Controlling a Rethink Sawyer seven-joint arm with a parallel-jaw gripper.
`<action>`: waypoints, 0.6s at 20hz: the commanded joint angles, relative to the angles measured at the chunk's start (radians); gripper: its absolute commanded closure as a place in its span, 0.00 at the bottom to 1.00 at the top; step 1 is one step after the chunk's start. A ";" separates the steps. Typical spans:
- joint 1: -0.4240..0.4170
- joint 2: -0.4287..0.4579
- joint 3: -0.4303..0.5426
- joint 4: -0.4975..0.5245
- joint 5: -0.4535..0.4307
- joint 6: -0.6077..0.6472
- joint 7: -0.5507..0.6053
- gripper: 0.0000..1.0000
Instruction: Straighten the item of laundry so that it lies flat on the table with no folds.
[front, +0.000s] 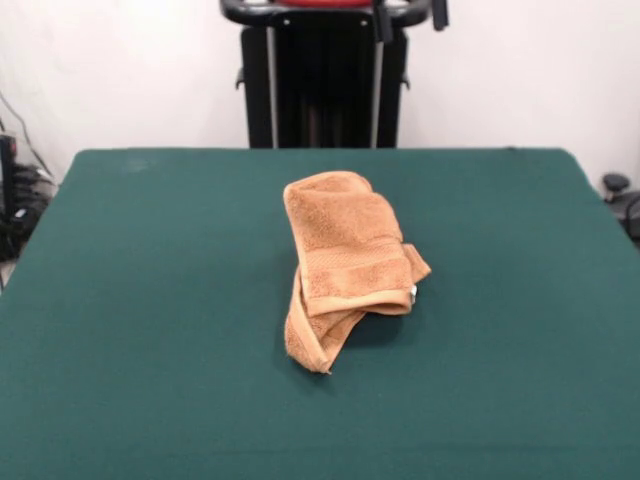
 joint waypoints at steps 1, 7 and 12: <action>-0.002 0.118 0.097 -0.066 -0.103 -0.047 -0.111 0.00; -0.007 0.162 0.121 -0.109 -0.186 -0.121 -0.099 0.00; -0.026 0.182 0.155 -0.134 -0.205 -0.098 -0.089 0.00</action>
